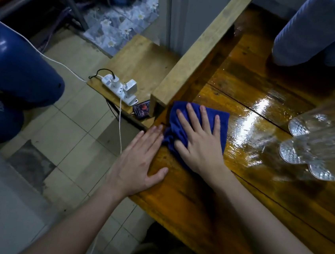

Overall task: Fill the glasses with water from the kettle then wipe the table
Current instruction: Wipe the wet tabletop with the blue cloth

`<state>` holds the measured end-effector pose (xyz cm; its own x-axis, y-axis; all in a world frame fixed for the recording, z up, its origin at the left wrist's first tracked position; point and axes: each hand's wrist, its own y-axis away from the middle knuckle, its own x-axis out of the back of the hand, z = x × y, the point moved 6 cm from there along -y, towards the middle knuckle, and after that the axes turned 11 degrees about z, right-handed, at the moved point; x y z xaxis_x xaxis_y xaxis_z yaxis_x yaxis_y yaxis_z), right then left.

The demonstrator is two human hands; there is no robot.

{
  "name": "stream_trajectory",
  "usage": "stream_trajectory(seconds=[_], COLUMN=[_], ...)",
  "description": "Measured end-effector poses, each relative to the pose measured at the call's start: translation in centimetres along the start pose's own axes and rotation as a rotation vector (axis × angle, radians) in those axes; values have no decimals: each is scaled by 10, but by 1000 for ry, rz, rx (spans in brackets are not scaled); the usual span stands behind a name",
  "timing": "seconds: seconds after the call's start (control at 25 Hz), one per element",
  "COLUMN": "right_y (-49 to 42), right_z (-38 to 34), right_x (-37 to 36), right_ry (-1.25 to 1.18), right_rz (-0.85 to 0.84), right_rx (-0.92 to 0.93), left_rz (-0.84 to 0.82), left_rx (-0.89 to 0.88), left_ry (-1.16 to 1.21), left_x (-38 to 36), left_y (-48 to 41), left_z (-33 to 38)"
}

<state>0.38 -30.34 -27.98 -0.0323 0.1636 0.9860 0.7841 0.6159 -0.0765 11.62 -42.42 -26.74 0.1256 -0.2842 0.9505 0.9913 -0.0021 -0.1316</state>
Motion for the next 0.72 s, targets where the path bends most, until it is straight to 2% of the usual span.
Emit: stream_trajectory(seconds=[0.2,0.36,0.52,0.72], right_y=[-42,-53,-32,41], right_z=[21,38,28,2], right_x=[-4,-4,1,7], right_ry=[11,-1,-43,-27], right_rz=[80,79,79,63], right_rx=[-211,-209,-231,-242], left_rz=[-20,-2,20,13], left_rx=[11,-1,-3,0], left_ry=[3,24,24,38], left_x=[1,1,1,2], left_y=[1,0,1,2], left_z=[2,-1,-2,-3])
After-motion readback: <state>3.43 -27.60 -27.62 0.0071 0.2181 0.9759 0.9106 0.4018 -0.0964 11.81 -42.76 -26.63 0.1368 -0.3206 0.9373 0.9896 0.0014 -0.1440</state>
